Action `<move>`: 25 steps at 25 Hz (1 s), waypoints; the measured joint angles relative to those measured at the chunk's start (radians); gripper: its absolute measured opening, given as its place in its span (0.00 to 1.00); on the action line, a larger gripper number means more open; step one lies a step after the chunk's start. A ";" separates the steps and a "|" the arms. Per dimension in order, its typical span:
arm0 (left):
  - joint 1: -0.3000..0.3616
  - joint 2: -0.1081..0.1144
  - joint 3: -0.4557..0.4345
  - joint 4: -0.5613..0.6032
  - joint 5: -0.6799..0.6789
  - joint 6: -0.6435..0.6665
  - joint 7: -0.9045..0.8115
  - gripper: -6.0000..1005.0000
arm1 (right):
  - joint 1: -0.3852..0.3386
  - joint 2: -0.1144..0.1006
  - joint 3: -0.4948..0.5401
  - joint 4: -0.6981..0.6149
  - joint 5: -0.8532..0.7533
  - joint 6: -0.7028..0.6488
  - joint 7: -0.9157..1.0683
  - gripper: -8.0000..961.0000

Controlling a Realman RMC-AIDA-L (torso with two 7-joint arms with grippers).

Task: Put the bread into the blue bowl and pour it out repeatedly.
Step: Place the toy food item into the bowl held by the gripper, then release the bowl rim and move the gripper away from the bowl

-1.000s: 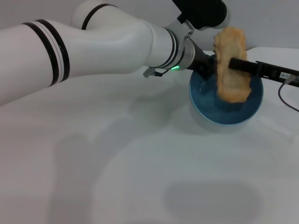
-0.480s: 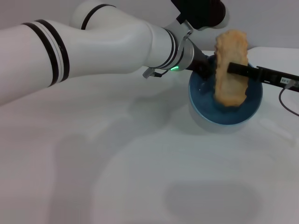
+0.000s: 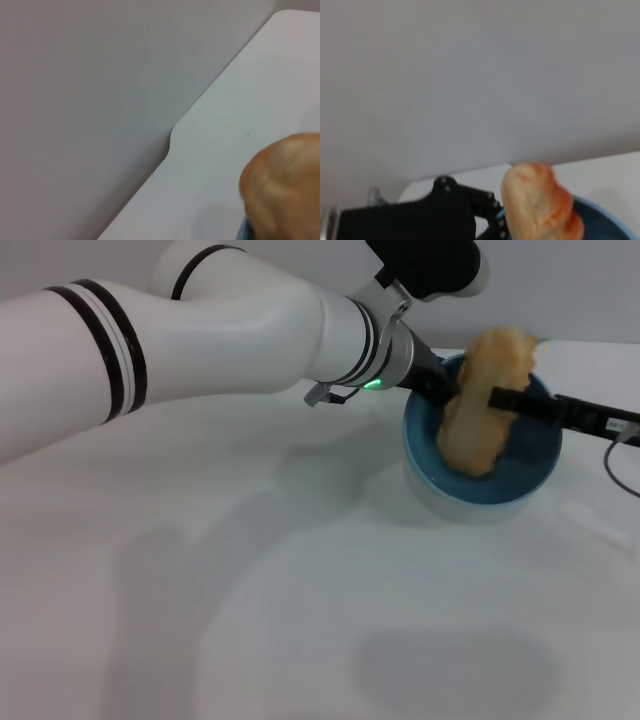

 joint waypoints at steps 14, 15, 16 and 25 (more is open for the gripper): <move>-0.003 0.003 -0.028 -0.006 0.000 0.068 0.000 0.00 | -0.142 -0.018 0.278 -0.131 0.100 -0.228 0.012 0.58; -0.005 0.001 -0.027 -0.001 -0.005 0.089 -0.002 0.00 | -0.152 -0.020 0.292 -0.133 0.109 -0.228 0.011 0.58; -0.005 0.000 -0.022 0.003 -0.017 0.101 -0.007 0.00 | -0.161 -0.022 0.305 -0.134 0.113 -0.227 0.010 0.58; 0.003 -0.001 0.080 0.002 -0.196 0.109 -0.023 0.00 | -0.180 -0.016 0.325 -0.123 0.112 -0.174 -0.004 0.58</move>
